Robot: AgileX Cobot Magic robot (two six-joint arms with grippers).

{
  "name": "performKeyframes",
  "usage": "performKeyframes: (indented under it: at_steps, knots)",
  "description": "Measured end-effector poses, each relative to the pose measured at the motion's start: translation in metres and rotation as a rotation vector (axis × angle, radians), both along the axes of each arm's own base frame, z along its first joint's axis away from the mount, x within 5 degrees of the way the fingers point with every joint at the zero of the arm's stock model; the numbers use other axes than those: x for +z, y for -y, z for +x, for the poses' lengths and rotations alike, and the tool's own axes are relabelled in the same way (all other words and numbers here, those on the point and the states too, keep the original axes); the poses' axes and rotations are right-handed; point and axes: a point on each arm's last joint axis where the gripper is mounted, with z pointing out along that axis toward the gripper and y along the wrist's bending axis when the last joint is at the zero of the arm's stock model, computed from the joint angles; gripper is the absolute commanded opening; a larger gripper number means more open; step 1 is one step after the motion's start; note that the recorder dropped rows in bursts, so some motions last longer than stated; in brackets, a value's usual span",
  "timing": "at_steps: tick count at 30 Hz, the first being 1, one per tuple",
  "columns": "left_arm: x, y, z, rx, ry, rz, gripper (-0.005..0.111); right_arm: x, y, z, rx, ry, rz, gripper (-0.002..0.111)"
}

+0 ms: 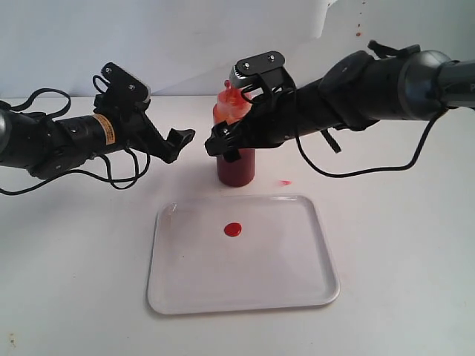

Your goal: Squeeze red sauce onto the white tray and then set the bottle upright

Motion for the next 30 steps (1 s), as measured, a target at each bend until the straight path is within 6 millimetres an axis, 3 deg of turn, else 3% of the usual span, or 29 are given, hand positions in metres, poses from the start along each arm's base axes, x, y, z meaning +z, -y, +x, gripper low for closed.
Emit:
performKeyframes:
  at_steps: [7, 18, 24, 30]
  knots:
    - [0.0, 0.0, 0.0, 0.0, 0.0, 0.0, 0.105, 0.019, 0.005, -0.011, 0.034, -0.04, -0.046, 0.105]
    - [0.0, 0.0, 0.0, 0.0, 0.0, 0.0, 0.105, 0.021, 0.034, -0.029, -0.032, -0.222, -0.358, 0.101]
    - [-0.001, 0.0, 0.0, 0.003, -0.005, 0.004, 0.105, 0.033, 0.045, -0.037, -0.087, -0.263, -0.434, 0.083]
    - [0.0, -0.002, -0.001, 0.015, -0.02, 0.023, 0.105, 0.056, 0.051, -0.048, -0.095, -0.269, -0.44, 0.055]
